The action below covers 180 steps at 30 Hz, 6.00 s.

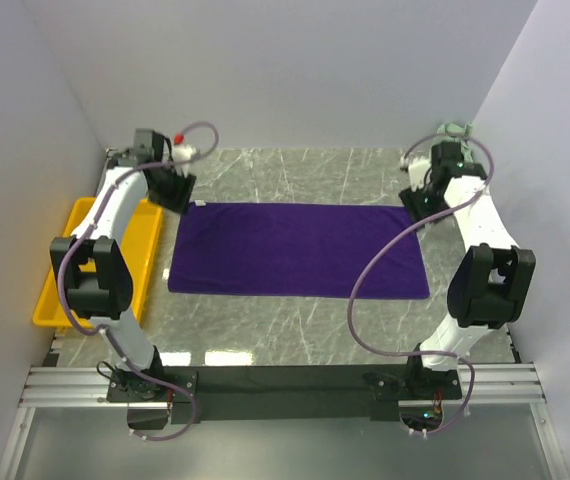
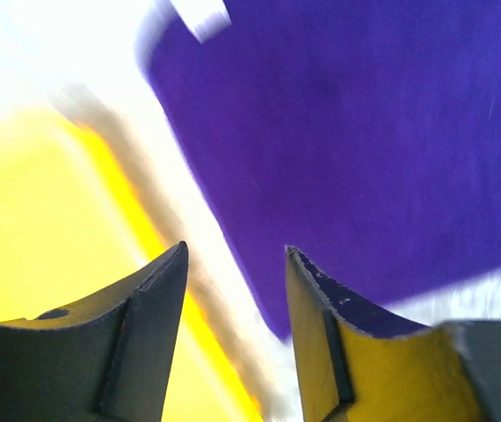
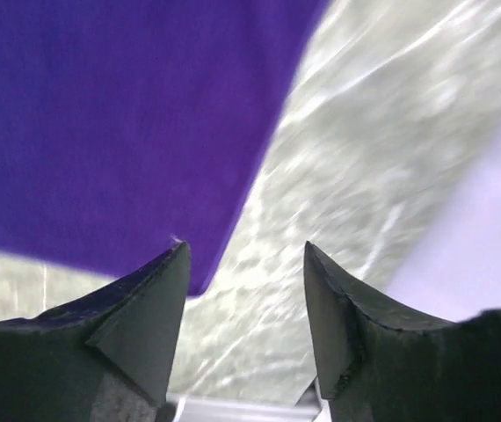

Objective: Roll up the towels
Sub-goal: Fold the towel

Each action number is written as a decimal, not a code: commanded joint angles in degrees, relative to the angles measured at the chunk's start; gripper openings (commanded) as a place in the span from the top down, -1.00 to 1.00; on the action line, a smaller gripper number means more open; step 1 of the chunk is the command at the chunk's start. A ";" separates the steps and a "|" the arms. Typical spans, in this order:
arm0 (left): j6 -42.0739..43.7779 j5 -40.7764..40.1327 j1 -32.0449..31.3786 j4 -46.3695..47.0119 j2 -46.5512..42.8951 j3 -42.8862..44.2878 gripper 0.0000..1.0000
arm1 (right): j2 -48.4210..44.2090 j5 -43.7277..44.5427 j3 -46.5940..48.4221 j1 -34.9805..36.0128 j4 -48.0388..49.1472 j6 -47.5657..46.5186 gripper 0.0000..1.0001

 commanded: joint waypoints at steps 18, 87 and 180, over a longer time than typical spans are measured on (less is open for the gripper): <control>-6.07 0.26 2.52 10.42 26.88 25.90 0.14 | 29.47 -2.42 29.84 -1.29 4.92 6.61 0.07; -1.24 9.23 4.55 1.28 36.82 32.40 0.29 | 41.35 3.56 37.85 -0.94 7.65 3.80 1.00; 55.28 25.14 11.75 10.86 -14.33 -34.40 0.96 | -0.22 -8.74 -13.84 -12.28 3.87 -20.10 1.00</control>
